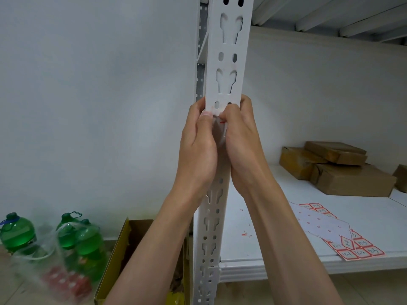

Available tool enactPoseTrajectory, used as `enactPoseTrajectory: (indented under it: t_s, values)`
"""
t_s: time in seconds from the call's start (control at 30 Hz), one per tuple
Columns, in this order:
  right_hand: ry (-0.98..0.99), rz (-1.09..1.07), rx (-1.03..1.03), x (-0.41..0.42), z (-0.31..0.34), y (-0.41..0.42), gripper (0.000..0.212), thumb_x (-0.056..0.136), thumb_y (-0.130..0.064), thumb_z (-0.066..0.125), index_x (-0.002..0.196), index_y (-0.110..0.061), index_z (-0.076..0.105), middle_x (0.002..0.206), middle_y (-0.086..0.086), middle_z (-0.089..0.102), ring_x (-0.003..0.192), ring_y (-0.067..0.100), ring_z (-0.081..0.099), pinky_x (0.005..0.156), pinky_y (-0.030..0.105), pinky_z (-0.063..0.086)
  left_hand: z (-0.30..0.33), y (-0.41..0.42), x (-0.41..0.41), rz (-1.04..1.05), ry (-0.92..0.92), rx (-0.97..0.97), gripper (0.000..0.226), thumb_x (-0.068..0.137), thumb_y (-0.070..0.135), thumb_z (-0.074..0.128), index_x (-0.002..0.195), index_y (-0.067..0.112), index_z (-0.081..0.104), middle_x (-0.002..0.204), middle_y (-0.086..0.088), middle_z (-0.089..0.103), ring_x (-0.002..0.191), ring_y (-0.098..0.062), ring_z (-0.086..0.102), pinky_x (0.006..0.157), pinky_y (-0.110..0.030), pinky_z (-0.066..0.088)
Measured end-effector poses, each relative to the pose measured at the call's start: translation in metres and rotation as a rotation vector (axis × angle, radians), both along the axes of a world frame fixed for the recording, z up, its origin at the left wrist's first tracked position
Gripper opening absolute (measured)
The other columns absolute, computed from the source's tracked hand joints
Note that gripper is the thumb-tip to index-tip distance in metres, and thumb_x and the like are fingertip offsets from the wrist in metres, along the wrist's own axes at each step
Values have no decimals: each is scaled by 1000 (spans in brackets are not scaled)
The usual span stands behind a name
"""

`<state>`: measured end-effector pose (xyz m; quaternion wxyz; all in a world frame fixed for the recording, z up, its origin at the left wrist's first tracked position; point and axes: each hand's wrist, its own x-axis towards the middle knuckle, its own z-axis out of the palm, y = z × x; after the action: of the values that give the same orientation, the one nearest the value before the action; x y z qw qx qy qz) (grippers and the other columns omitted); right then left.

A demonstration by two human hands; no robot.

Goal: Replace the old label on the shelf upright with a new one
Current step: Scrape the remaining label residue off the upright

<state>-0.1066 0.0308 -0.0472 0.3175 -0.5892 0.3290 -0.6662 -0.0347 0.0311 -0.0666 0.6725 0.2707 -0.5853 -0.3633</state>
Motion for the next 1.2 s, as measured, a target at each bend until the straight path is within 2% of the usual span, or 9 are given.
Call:
enactPoseTrajectory:
  t_s: [0.07,0.13,0.2,0.37,0.5,0.63,0.9,1.0,1.2]
  values:
    - [-24,24,27,-1,-1,1,18,101,-16,39,108,-27,52,77,-25,69,69,-9,64,62,20,55,2,0,2,-4,-9,7,36,109,24,33,136,26,56,129,6,67,118,-10,64,100,-36,54]
    - [-71,80,80,-3,-2,2,26,99,-21,37,119,-20,55,104,-2,73,80,6,67,67,32,53,5,0,7,-34,-10,26,33,106,23,38,131,24,60,123,5,70,113,-13,66,88,-32,56]
    - [-119,109,104,-5,-2,3,32,99,-23,37,123,-18,56,114,8,71,86,14,68,71,36,53,9,-2,11,-42,-35,35,30,104,22,42,125,22,63,116,6,73,107,-11,69,83,-28,56]
    - [-158,136,97,-5,-4,3,33,98,-24,39,123,-16,59,117,12,70,93,16,69,80,38,54,11,-2,9,-2,-94,36,21,100,27,53,119,24,59,108,9,70,99,-6,68,84,-26,54]
    - [-173,131,89,-5,-6,1,36,92,-31,44,120,-15,59,111,11,70,94,14,68,79,36,53,16,-3,3,-8,-86,63,18,100,29,52,117,24,56,102,12,69,90,1,67,75,-20,52]
    - [-192,135,93,-5,-7,-2,39,88,-33,46,119,-13,58,113,12,69,99,18,69,81,37,52,19,-3,0,-50,-64,86,15,100,26,48,112,20,56,77,21,66,75,4,65,64,-14,52]
    - [-248,225,65,-6,-6,1,32,98,-19,38,121,-5,54,100,5,67,85,11,67,75,28,52,23,-2,-2,-78,-61,79,9,99,19,42,97,20,51,58,23,59,56,4,57,49,-10,42]
    - [-252,235,62,-6,-6,0,32,98,-19,38,122,-5,54,99,5,68,85,10,67,74,26,53,22,-3,-2,-55,-73,71,9,100,22,43,100,20,52,62,23,61,60,5,60,53,-10,45]
    - [-214,210,66,-7,-8,0,32,99,-24,40,119,-6,56,91,2,66,80,8,66,73,29,51,22,-3,-2,-14,-79,92,17,96,28,52,110,19,58,97,5,71,89,-9,70,71,-26,52]
